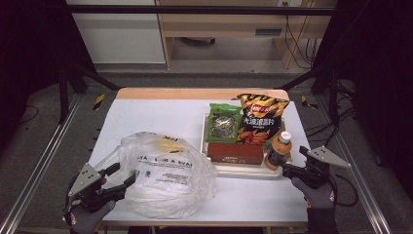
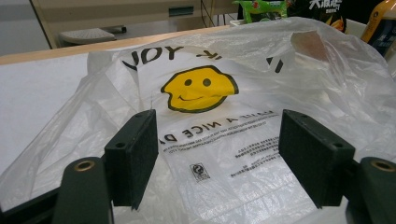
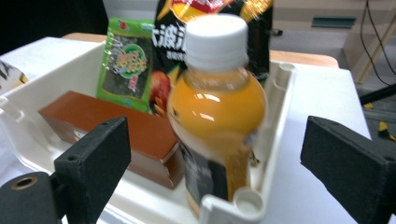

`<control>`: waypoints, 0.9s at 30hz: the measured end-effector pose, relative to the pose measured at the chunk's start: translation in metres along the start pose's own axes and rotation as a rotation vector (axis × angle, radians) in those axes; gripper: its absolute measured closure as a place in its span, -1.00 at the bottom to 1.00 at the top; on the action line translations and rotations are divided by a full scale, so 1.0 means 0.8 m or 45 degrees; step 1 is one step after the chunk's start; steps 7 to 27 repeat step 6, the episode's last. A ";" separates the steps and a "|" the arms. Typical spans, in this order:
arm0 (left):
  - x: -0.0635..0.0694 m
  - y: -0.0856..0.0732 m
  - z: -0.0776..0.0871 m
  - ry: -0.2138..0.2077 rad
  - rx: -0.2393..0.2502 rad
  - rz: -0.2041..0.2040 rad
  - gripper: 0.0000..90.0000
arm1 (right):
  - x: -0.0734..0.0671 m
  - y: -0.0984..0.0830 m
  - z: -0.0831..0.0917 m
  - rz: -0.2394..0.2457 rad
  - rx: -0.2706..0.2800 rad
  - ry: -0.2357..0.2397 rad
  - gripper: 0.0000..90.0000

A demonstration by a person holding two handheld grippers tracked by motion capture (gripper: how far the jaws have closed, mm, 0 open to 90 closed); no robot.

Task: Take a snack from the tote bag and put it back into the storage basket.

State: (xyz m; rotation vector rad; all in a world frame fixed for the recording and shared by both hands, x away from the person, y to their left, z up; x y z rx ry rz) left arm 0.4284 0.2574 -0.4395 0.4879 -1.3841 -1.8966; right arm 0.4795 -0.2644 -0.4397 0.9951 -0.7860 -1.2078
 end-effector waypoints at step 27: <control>-0.009 -0.003 0.001 0.013 -0.007 0.011 -0.38 | 0.006 -0.013 0.007 -0.023 -0.019 0.005 -0.78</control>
Point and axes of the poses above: each handheld gripper's, and its own axes: z roughly backward along the jaws, y roughly out of its top, x roughly to its right, the point moved 7 cm from there along -z, roughly forward along the jaws, and after that the axes turned 9 degrees about -y, right-handed, at the moved point
